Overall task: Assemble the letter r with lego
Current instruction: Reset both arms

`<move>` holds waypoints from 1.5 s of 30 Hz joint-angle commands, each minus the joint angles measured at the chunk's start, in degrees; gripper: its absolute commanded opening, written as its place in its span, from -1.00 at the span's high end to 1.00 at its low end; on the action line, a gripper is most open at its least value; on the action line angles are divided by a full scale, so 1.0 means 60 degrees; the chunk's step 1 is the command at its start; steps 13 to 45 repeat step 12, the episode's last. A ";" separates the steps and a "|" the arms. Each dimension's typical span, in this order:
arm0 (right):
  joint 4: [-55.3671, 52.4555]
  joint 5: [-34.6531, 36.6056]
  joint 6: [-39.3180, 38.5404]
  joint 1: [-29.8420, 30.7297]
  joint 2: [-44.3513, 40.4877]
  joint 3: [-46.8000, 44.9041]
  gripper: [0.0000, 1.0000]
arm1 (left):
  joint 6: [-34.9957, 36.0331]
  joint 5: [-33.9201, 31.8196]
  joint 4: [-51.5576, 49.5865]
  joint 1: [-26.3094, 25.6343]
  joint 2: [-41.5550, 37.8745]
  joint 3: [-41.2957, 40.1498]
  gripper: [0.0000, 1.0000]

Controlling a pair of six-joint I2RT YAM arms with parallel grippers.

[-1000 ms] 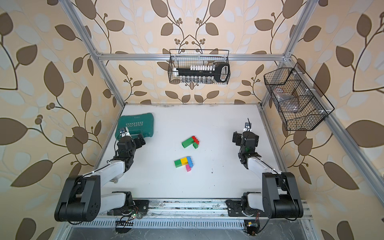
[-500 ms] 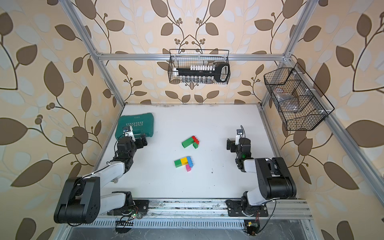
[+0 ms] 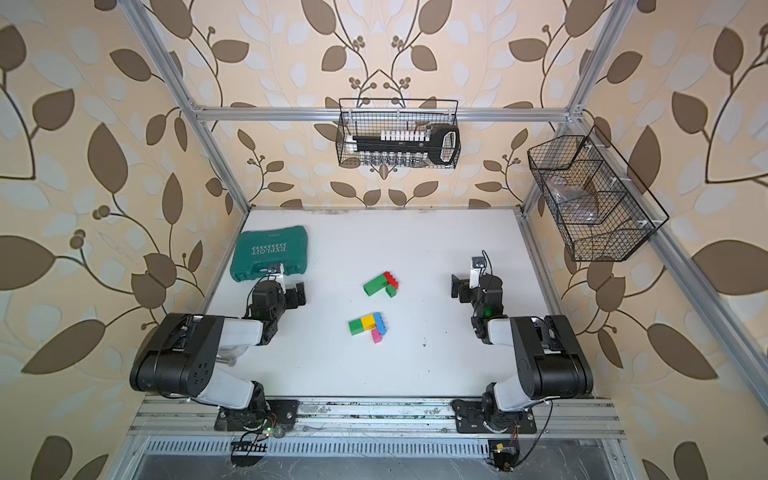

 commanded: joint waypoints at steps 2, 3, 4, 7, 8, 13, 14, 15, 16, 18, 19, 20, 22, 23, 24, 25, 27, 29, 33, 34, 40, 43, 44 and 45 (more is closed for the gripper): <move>0.0088 -0.0135 0.0103 0.0006 -0.0036 0.0174 -0.98 | 0.0114 -0.0074 0.0194 0.0051 -0.0032 0.0420 -0.94; 0.0069 -0.0115 0.0096 0.0006 -0.0044 0.0181 -0.98 | 0.0106 -0.0073 0.0202 0.0044 -0.0029 0.0417 -0.96; 0.0048 -0.0112 0.0096 0.0012 0.0003 0.0210 -0.98 | 0.0106 -0.0059 0.0173 0.0043 -0.0032 0.0438 -0.98; -0.0153 -0.0237 0.0110 -0.0014 0.0133 0.0393 -0.98 | 0.0117 -0.0082 0.0156 0.0043 -0.0019 0.0446 -0.98; -0.0171 -0.0256 0.0111 -0.0023 0.0122 0.0397 -0.98 | 0.0118 -0.0092 0.0138 0.0055 -0.0007 0.0460 -0.98; 0.0023 -0.0252 0.0110 -0.0043 -0.0045 0.0206 -0.98 | 0.0120 -0.0162 0.0109 0.0007 -0.0032 0.0456 -0.98; 0.0023 -0.0252 0.0110 -0.0043 -0.0045 0.0206 -0.98 | 0.0120 -0.0162 0.0109 0.0007 -0.0032 0.0456 -0.98; 0.0023 -0.0252 0.0110 -0.0043 -0.0045 0.0206 -0.98 | 0.0120 -0.0162 0.0109 0.0007 -0.0032 0.0456 -0.98; 0.0023 -0.0252 0.0110 -0.0043 -0.0045 0.0206 -0.98 | 0.0120 -0.0162 0.0109 0.0007 -0.0032 0.0456 -0.98; 0.0023 -0.0252 0.0110 -0.0043 -0.0045 0.0206 -0.98 | 0.0120 -0.0162 0.0109 0.0007 -0.0032 0.0456 -0.98; 0.0023 -0.0252 0.0110 -0.0043 -0.0045 0.0206 -0.98 | 0.0120 -0.0162 0.0109 0.0007 -0.0032 0.0456 -0.98; 0.0023 -0.0252 0.0110 -0.0043 -0.0045 0.0206 -0.98 | 0.0120 -0.0162 0.0109 0.0007 -0.0032 0.0456 -0.98; 0.0023 -0.0252 0.0110 -0.0043 -0.0045 0.0206 -0.98 | 0.0120 -0.0162 0.0109 0.0007 -0.0032 0.0456 -0.98; 0.0023 -0.0252 0.0110 -0.0043 -0.0045 0.0206 -0.98 | 0.0120 -0.0162 0.0109 0.0007 -0.0032 0.0456 -0.98; 0.0023 -0.0252 0.0110 -0.0043 -0.0045 0.0206 -0.98 | 0.0120 -0.0162 0.0109 0.0007 -0.0032 0.0456 -0.98; 0.0023 -0.0252 0.0110 -0.0043 -0.0045 0.0206 -0.98 | 0.0120 -0.0162 0.0109 0.0007 -0.0032 0.0456 -0.98; 0.0023 -0.0252 0.0110 -0.0043 -0.0045 0.0206 -0.98 | 0.0120 -0.0162 0.0109 0.0007 -0.0032 0.0456 -0.98; 0.0023 -0.0252 0.0110 -0.0043 -0.0045 0.0206 -0.98 | 0.0120 -0.0162 0.0109 0.0007 -0.0032 0.0456 -0.98; 0.0023 -0.0252 0.0110 -0.0043 -0.0045 0.0206 -0.98 | 0.0120 -0.0162 0.0109 0.0007 -0.0032 0.0456 -0.98; 0.0023 -0.0252 0.0110 -0.0043 -0.0045 0.0206 -0.98 | 0.0120 -0.0162 0.0109 0.0007 -0.0032 0.0456 -0.98; 0.0023 -0.0252 0.0110 -0.0043 -0.0045 0.0206 -0.98 | 0.0120 -0.0162 0.0109 0.0007 -0.0032 0.0456 -0.98; 0.0023 -0.0252 0.0110 -0.0043 -0.0045 0.0206 -0.98 | 0.0120 -0.0162 0.0109 0.0007 -0.0032 0.0456 -0.98; 0.0023 -0.0252 0.0110 -0.0043 -0.0045 0.0206 -0.98 | 0.0120 -0.0162 0.0109 0.0007 -0.0032 0.0456 -0.98; 0.0023 -0.0252 0.0110 -0.0043 -0.0045 0.0206 -0.98 | 0.0120 -0.0162 0.0109 0.0007 -0.0032 0.0456 -0.98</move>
